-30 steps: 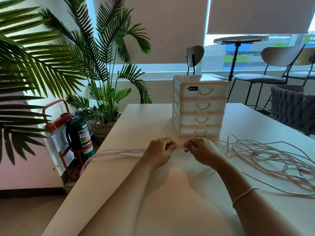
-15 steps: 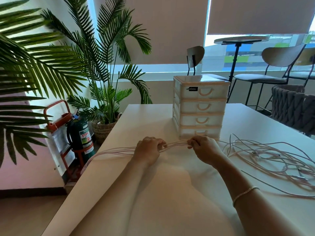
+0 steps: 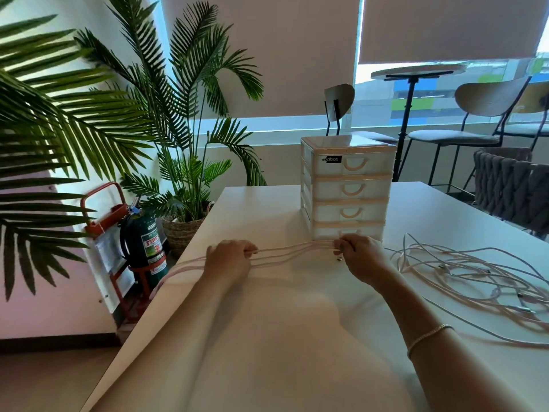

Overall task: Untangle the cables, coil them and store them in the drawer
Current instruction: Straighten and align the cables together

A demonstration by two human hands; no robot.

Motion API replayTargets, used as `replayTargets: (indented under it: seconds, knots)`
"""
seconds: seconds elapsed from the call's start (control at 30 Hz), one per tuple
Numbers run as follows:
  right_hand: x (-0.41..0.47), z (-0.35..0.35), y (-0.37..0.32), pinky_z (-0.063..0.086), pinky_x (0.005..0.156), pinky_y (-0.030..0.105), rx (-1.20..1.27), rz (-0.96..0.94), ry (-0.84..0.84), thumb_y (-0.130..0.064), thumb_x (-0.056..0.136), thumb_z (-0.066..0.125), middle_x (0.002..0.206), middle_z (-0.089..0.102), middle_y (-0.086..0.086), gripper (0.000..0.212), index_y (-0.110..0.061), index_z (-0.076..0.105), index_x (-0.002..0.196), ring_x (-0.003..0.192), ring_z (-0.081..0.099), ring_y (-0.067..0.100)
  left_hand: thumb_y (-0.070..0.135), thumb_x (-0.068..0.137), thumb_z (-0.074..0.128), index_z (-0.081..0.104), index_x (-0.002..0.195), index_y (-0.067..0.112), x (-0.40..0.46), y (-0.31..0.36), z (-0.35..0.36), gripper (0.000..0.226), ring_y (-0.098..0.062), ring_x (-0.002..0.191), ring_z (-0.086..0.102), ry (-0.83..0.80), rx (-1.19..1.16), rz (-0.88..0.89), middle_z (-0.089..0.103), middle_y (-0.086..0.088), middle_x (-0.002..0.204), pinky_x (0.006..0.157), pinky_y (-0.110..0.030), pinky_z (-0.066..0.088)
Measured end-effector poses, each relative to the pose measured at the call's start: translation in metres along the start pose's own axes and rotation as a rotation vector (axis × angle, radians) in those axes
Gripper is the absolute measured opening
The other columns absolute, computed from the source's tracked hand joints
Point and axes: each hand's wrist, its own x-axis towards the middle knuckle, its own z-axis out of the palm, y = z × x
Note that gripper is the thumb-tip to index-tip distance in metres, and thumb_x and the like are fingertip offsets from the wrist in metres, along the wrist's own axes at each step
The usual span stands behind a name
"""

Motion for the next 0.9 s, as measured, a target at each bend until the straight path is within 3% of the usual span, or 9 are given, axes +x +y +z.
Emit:
replayTargets:
  seconds: [0.1,0.2,0.3,0.4,0.53,0.7,0.8,0.9]
  knots:
    - [-0.003,0.000,-0.002,0.043,0.079,0.028,0.002,-0.036,-0.007,-0.019,0.095,0.045,0.091,0.070,0.003,0.026,-0.010,0.069,0.089,0.092,0.061,0.022,0.018,0.091,0.048,0.061,0.119,0.024,0.001,0.023,0.002,0.031,-0.020,0.119,0.052,-0.152,-0.165,0.123,0.061,0.000,0.125,0.104,-0.032,0.037]
    - [-0.004,0.000,-0.001,0.043,0.077,0.028,0.007,-0.050,-0.025,-0.019,0.095,0.045,0.086,0.068,0.002,0.025,-0.014,0.067,0.083,0.090,0.060,0.022,0.023,0.093,0.052,0.060,0.120,0.020,0.001,0.043,0.006,0.028,-0.017,0.111,0.055,-0.226,-0.232,0.179,0.063,-0.001,0.120,0.087,-0.017,0.038]
    - [-0.003,-0.001,0.000,0.044,0.074,0.029,0.023,-0.056,-0.023,-0.020,0.095,0.046,0.085,0.066,0.003,0.025,-0.013,0.068,0.085,0.086,0.060,0.023,0.016,0.092,0.052,0.066,0.104,0.017,0.004,0.050,0.008,0.018,-0.017,0.091,0.058,-0.231,-0.281,0.182,0.067,-0.005,0.105,0.074,-0.020,0.037]
    - [-0.003,-0.002,-0.001,0.038,0.067,0.024,0.034,-0.076,-0.042,-0.021,0.094,0.048,0.078,0.059,0.001,0.024,-0.010,0.069,0.095,0.078,0.054,0.017,0.009,0.091,0.049,0.067,0.097,0.014,0.005,0.047,0.008,0.019,-0.018,0.081,0.055,-0.219,-0.309,0.162,0.066,-0.006,0.098,0.077,-0.026,0.042]
    - [-0.004,-0.003,0.000,0.035,0.056,0.016,0.044,-0.074,-0.095,-0.018,0.093,0.050,0.066,0.052,-0.011,0.022,-0.012,0.071,0.096,0.064,0.047,0.008,0.005,0.091,0.044,0.064,0.093,0.015,0.005,0.047,0.005,0.022,-0.018,0.080,0.049,-0.230,-0.250,0.196,0.059,-0.002,0.091,0.071,-0.024,0.036]
    - [-0.004,-0.004,-0.003,0.046,0.076,0.028,0.156,-0.034,-0.055,-0.018,0.090,0.055,0.079,0.062,-0.001,0.020,-0.011,0.073,0.096,0.081,0.057,0.017,0.001,0.090,0.043,0.067,0.094,0.016,0.002,0.046,0.010,0.029,-0.023,0.093,0.055,-0.328,-0.143,0.267,0.065,-0.006,0.100,0.079,-0.026,0.041]
    - [-0.006,-0.005,-0.005,0.042,0.064,0.028,0.245,-0.027,-0.125,-0.026,0.088,0.060,0.067,0.056,0.001,0.019,-0.014,0.074,0.092,0.064,0.049,0.012,0.001,0.090,0.044,0.065,0.087,0.020,0.001,0.046,0.010,0.028,-0.025,0.099,0.057,-0.320,-0.145,0.280,0.067,-0.007,0.104,0.085,-0.026,0.043]
    - [-0.007,-0.008,-0.005,0.030,0.053,0.023,0.226,-0.041,-0.216,-0.031,0.088,0.060,0.056,0.044,-0.003,0.022,-0.015,0.073,0.083,0.052,0.036,0.008,0.003,0.091,0.043,0.062,0.083,0.023,0.002,0.047,0.005,0.028,-0.023,0.093,0.055,-0.288,-0.175,0.281,0.065,-0.004,0.099,0.077,-0.025,0.039]
